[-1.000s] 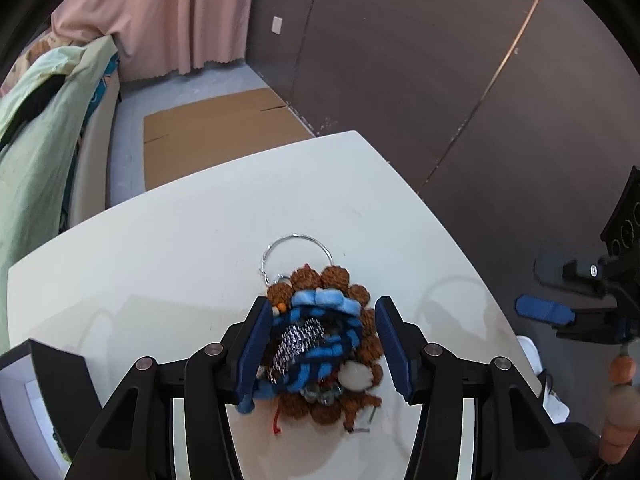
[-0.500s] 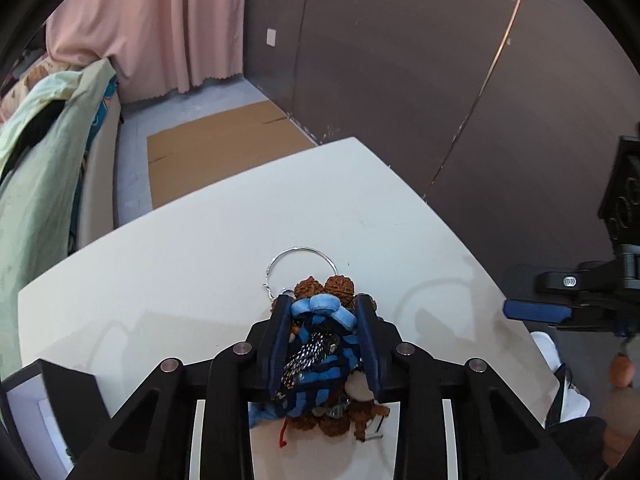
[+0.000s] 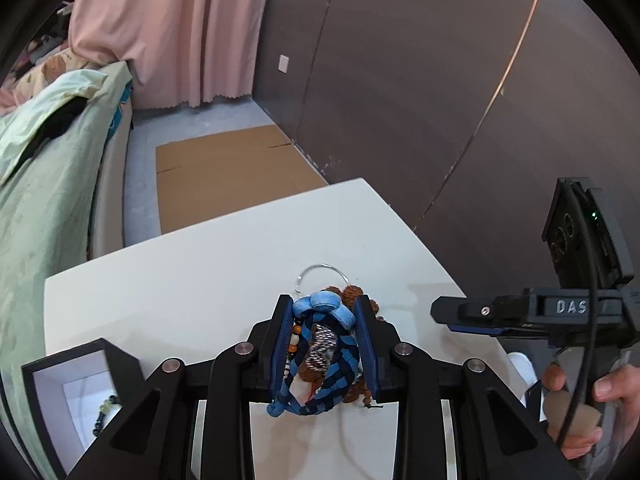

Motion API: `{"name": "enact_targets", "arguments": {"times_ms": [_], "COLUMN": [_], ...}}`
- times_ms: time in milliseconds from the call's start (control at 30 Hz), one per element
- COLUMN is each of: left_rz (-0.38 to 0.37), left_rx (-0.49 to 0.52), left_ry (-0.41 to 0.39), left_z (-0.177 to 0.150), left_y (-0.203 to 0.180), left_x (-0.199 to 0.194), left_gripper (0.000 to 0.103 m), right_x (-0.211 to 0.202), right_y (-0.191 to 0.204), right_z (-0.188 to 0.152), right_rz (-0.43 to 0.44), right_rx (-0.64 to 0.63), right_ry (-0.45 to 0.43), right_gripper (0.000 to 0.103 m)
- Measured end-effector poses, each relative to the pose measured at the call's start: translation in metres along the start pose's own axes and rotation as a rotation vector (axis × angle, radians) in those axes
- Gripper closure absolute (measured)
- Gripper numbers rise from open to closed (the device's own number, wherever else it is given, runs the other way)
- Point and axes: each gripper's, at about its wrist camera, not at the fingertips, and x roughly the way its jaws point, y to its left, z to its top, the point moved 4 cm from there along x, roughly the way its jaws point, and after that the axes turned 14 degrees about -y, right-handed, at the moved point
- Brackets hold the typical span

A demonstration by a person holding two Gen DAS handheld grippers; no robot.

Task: Organize jewelry
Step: 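Lift the blue bracelet with the left gripper while the right gripper grasps the brown seed-bead bracelet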

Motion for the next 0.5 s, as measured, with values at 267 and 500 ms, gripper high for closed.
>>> {"name": "enact_targets", "arguments": {"times_ms": [267, 500], "left_rz": [0.008, 0.014], "left_rx": [-0.05, -0.081], "left_ry": [-0.039, -0.06], "left_z": [0.009, 0.013], "left_y": [0.025, 0.041], "left_x": [-0.015, -0.024], "left_gripper": [0.071, 0.071], "right_x": [0.025, 0.044], "right_y": [0.013, 0.018], "right_z": [-0.003, -0.005], "right_rz": [-0.023, -0.08], "right_rx": [-0.072, -0.14], "right_ry": [0.019, 0.015], "right_gripper": [0.048, 0.051]}}
